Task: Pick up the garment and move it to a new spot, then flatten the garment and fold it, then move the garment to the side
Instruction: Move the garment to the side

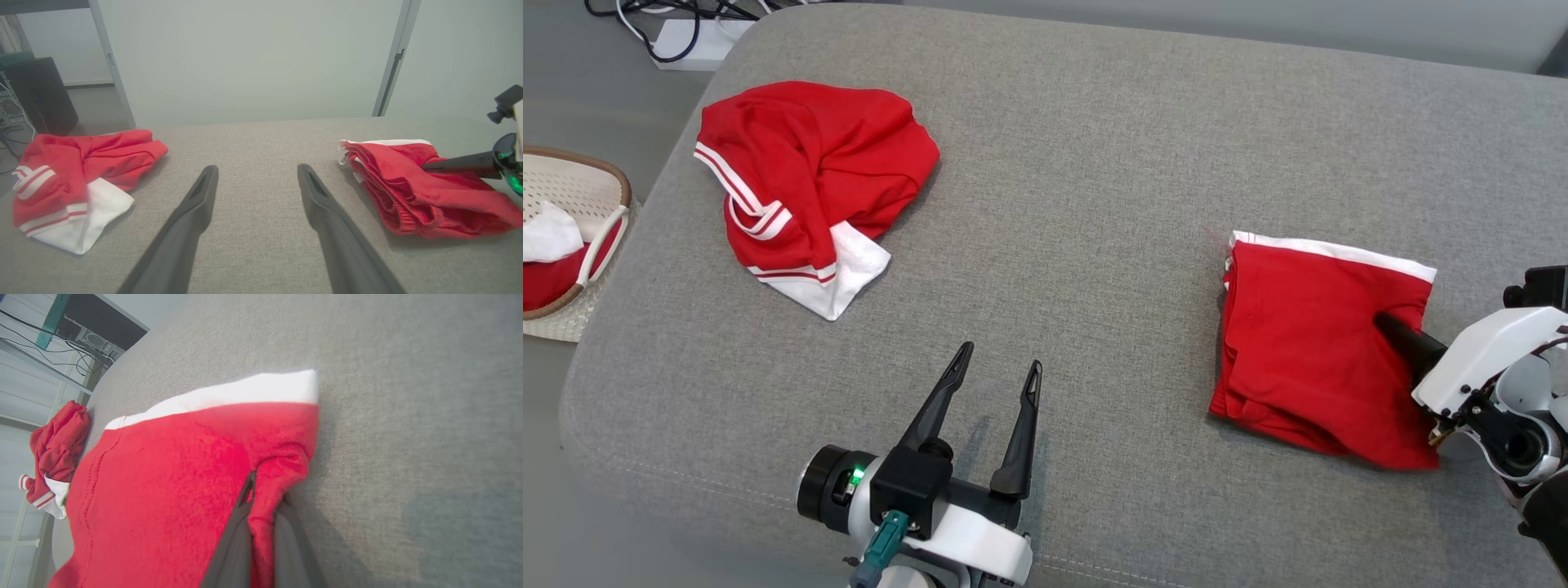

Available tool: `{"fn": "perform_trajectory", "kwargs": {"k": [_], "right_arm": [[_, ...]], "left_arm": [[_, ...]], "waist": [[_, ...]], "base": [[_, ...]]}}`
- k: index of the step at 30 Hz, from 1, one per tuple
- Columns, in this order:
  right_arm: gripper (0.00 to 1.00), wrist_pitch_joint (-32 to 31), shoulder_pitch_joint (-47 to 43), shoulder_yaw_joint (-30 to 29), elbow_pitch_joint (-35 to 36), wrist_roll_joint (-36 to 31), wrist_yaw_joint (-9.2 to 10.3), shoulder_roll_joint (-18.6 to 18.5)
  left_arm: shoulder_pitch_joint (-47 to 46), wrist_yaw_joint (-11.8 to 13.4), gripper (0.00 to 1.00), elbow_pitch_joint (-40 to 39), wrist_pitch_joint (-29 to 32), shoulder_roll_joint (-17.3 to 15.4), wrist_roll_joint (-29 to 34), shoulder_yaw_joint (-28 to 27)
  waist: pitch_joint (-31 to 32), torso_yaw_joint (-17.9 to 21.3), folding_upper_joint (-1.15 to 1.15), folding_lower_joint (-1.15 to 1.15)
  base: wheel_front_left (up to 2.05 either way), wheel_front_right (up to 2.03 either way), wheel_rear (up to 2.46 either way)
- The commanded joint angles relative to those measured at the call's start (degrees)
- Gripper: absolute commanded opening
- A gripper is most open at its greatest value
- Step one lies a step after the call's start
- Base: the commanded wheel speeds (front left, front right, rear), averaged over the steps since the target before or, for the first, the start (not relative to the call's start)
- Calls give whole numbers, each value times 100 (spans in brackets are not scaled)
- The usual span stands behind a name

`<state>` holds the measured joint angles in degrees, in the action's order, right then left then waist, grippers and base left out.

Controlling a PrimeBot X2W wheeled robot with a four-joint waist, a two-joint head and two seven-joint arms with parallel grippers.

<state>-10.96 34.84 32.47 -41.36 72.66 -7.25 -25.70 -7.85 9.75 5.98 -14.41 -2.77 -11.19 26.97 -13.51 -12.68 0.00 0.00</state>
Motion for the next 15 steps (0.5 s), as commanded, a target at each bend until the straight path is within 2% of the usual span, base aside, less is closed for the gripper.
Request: {"fn": "perform_trajectory", "kwargs": {"k": [1, 9, 15], "right_arm": [[0, 185, -30, 143, 179, 60, -24, -137], [0, 763, -71, 486, 419, 45, -24, -284], [0, 1204, 6, 743, 444, 46, -24, -370]], "left_arm": [[-162, 61, 100, -128, -59, -10, -47, -158], [-141, 38, 100, -112, -59, -10, -20, -195], [-188, -11, 100, -139, -59, -10, 42, -212]], "waist": [[25, 5, 0, 0], [93, 54, 0, 0], [117, 262, 0, 0]], "base": [[0, 0, 0], [0, 0, 0], [0, 0, 0]]}}
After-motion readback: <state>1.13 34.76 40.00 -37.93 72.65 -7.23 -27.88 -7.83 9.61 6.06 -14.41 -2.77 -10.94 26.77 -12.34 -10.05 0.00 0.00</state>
